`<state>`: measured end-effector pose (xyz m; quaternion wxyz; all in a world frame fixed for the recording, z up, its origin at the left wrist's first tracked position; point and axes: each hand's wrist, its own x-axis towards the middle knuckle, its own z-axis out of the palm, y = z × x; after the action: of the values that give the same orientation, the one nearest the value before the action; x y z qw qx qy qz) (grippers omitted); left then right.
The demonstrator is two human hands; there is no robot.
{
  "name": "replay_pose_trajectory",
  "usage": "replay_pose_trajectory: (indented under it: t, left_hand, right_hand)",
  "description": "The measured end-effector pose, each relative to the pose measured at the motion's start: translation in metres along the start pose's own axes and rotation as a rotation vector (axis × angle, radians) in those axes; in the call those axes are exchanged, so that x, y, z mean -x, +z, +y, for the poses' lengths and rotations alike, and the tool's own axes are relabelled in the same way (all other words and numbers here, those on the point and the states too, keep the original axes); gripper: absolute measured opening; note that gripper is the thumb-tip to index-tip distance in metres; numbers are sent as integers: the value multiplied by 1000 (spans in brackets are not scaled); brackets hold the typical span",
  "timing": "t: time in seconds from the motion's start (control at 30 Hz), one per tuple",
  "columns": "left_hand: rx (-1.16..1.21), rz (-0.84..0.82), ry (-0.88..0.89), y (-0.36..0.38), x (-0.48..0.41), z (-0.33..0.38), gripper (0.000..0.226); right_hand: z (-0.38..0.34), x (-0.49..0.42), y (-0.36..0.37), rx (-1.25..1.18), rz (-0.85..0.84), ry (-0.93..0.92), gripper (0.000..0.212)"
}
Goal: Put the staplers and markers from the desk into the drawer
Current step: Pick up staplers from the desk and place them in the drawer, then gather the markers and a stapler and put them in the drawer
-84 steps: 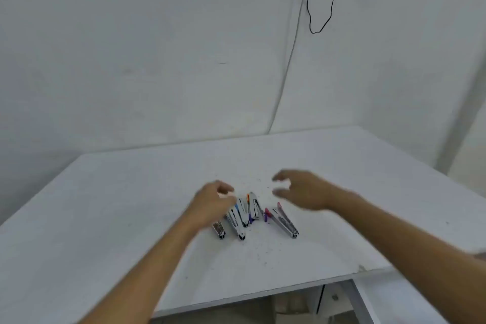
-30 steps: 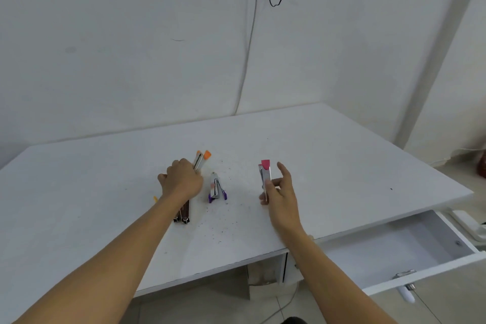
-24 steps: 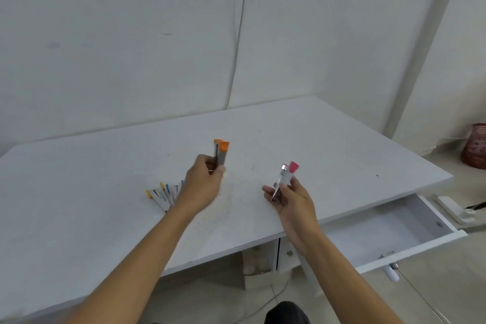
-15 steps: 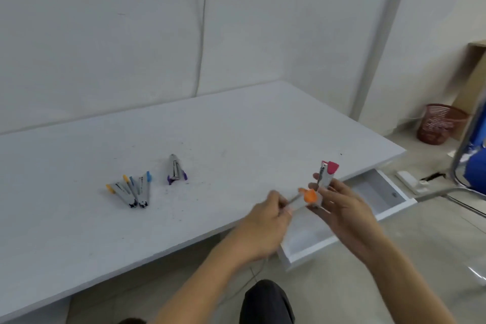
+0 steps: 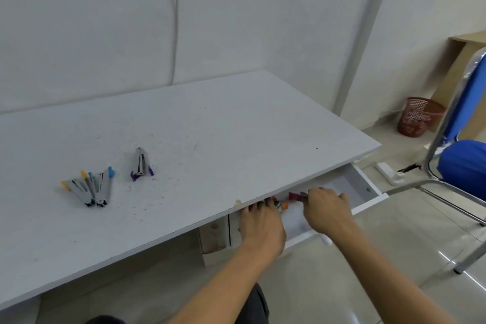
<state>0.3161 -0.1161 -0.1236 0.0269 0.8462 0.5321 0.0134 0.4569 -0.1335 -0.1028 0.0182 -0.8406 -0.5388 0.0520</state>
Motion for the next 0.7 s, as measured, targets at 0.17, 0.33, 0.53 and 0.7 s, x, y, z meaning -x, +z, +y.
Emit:
replay_pose_trajectory:
  t: [0.17,0.33,0.53,0.7]
  left_hand:
    - [-10,-115,-90,3,-21,5,31]
    - [54,-63,-81,15,-26,6,32]
    - [236,36,89,2,-5,-11,37]
    - [420,-145,313,-25,24,-39,44]
  right_hand:
    - [-13,-9,21,-36,-13,9,25]
    - [-19,-7,20,-132,-83,6,14]
    - [2,-5,0,-129,-49,-17,33]
    - [0,10,-29,-300,-81,-114,24]
